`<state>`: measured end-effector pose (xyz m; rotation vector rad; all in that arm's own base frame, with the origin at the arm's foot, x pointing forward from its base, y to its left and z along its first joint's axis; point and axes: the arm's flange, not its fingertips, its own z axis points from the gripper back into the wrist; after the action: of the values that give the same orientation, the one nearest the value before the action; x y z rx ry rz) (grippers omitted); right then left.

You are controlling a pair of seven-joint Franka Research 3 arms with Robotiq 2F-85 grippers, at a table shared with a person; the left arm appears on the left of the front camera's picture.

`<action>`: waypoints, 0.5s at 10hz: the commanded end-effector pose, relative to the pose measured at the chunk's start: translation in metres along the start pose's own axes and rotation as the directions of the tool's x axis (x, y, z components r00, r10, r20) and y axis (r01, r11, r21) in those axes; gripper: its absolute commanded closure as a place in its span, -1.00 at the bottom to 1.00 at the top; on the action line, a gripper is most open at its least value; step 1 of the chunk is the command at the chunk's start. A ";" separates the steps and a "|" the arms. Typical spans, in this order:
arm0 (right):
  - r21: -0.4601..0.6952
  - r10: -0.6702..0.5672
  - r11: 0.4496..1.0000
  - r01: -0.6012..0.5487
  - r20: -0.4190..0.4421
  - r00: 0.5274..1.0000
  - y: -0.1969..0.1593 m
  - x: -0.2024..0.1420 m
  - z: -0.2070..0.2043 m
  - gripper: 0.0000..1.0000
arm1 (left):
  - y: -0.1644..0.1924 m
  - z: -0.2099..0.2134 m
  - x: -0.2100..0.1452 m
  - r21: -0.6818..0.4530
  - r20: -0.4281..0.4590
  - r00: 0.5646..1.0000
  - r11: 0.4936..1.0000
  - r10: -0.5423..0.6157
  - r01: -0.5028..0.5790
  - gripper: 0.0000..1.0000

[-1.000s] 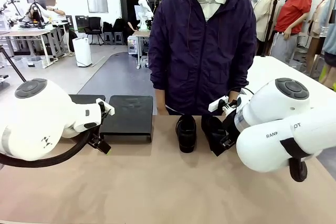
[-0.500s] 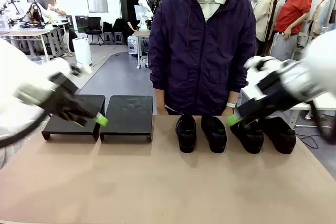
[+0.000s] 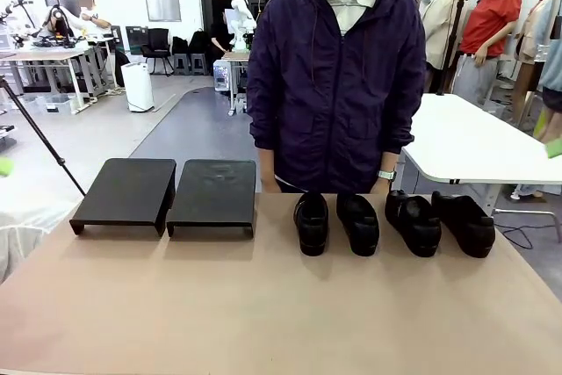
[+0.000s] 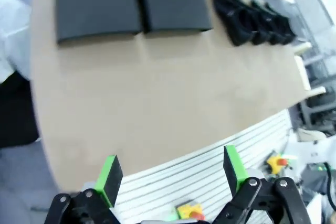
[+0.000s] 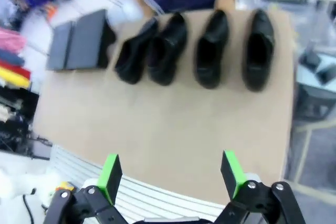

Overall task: Organize the shoes by placing them on the stand.
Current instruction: Pick up one Shoe and place it in the middle of the table.

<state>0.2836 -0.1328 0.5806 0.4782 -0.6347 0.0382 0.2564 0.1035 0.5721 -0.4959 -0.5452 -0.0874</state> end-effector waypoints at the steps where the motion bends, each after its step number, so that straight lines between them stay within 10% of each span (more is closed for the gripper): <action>1: -0.100 -0.114 0.989 0.110 -0.036 0.993 -0.010 -0.005 0.001 -1.00 | -0.002 0.003 -0.008 0.127 -0.054 0.997 0.991 0.046 -0.039 -1.00; 3: -0.234 -0.119 0.965 0.119 0.017 0.993 -0.005 -0.012 -0.004 -1.00 | 0.000 0.004 -0.003 0.125 -0.031 0.998 0.991 0.060 -0.056 -1.00; 5: -0.090 -0.085 0.992 0.084 -0.005 0.996 -0.024 -0.008 0.009 -1.00 | 0.011 0.010 -0.010 0.124 -0.024 0.999 0.992 0.041 -0.038 -1.00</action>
<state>0.2768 -0.1544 0.5692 0.3824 -0.5978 -0.0957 0.2462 0.1137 0.5703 -0.3781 -0.5047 -0.0147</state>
